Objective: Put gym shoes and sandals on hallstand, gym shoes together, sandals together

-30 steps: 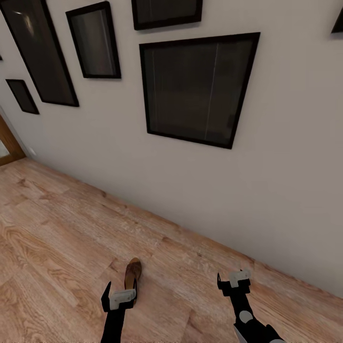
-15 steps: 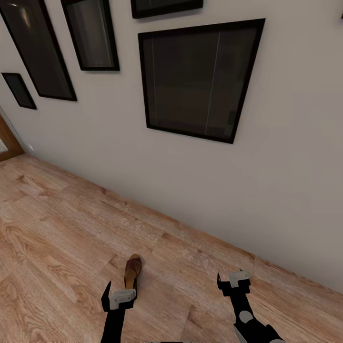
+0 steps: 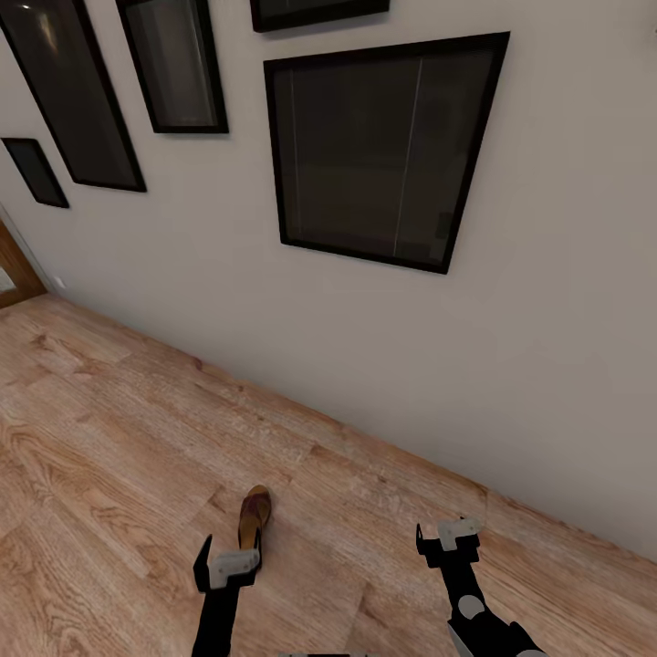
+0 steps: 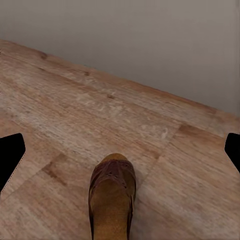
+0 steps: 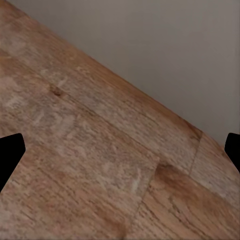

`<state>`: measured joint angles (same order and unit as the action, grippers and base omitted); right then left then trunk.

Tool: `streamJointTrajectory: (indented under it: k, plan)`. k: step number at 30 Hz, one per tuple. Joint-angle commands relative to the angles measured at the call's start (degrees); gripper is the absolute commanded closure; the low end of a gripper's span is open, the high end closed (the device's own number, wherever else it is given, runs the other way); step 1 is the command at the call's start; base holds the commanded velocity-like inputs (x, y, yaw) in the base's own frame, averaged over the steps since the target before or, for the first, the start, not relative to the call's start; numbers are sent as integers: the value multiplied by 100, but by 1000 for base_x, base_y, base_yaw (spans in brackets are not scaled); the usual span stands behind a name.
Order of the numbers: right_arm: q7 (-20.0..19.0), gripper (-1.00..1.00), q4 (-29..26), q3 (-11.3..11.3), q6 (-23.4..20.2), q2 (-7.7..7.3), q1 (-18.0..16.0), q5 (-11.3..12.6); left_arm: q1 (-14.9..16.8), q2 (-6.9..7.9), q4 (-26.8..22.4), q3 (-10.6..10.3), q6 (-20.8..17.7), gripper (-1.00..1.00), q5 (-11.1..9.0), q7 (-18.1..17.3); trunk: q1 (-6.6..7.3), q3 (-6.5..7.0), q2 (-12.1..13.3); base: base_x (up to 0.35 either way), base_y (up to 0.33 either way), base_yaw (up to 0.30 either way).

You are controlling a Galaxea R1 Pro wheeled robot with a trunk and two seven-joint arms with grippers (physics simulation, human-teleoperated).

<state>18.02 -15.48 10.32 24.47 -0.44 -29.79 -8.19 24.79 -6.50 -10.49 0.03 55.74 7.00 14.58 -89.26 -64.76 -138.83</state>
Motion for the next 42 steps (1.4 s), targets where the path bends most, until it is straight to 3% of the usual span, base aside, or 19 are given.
streamJointTrajectory:
  k: [1,8,14,15,19,23,33,42]
  plan:
    - [0,-100,2,-1,1,0,0,-1,0,4,-58,-1,-2,-100,1,0,0,0,0,0,0,0]
    - [0,-100,64,3,-1,3,0,-5,0,12,-549,-9,-196,-100,3,-10,0,-1,0,0,0,0]
    - [0,-100,108,7,2,7,0,-7,0,7,-1355,-18,-1434,-100,-7,-51,0,-1,0,0,0,0]
    - [0,-100,108,7,2,7,0,-7,0,7,-1355,-18,-1434,-100,-7,-51,0,-1,0,0,0,0]
    - [0,-100,117,6,-2,8,0,-7,17,3,-1662,-19,-2055,-100,-17,-125,0,-1,0,0,0,0]
    - [0,-100,121,10,-3,8,0,-7,128,1,-1578,-20,-2279,-100,-20,-158,0,-1,0,0,0,0]
    - [0,-100,126,14,-3,15,0,-7,759,0,-748,-21,-2747,-100,-28,-192,0,-1,0,0,0,0]
    - [0,-100,131,18,-4,23,0,-7,887,0,-594,-21,-3321,-100,-32,-200,0,-1,0,0,0,0]
